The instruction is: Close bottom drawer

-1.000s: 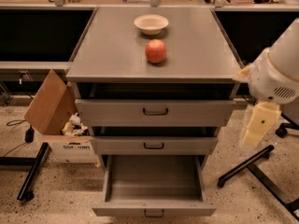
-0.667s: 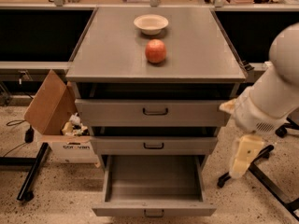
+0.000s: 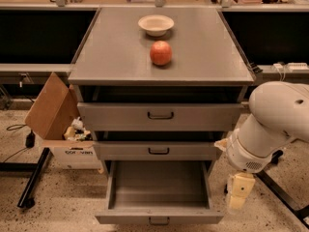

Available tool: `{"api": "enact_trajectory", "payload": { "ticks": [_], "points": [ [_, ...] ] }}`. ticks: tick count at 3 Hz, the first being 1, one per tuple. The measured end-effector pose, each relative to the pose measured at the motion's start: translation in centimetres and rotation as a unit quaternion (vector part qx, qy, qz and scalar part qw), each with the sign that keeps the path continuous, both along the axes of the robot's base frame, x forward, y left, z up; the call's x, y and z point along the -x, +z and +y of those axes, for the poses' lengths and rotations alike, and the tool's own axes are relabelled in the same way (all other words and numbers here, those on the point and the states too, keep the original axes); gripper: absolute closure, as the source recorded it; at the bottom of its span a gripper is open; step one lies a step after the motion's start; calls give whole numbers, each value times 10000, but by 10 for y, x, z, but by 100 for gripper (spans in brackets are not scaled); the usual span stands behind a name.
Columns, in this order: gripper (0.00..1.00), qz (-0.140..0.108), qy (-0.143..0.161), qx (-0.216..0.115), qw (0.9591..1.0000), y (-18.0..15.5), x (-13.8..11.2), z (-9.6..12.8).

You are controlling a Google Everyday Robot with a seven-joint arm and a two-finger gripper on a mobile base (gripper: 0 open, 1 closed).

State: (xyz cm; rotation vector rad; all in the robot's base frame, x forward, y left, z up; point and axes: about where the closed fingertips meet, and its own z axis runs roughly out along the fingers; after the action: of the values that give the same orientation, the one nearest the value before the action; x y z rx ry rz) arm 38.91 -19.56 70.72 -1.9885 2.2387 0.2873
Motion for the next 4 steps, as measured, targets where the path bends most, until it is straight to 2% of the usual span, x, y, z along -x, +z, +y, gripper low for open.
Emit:
{"api": "enact_trajectory", "payload": {
  "ticks": [1,2,3,4],
  "points": [
    [0,106,434,-77,9990,-79,-1,4],
    [0,257,853,-257,9957,-150,2,7],
    [0,526,1124,-365,9916,-241,8,9],
    [0,768,1082,-227,9909,-295,9,8]
  ]
}}
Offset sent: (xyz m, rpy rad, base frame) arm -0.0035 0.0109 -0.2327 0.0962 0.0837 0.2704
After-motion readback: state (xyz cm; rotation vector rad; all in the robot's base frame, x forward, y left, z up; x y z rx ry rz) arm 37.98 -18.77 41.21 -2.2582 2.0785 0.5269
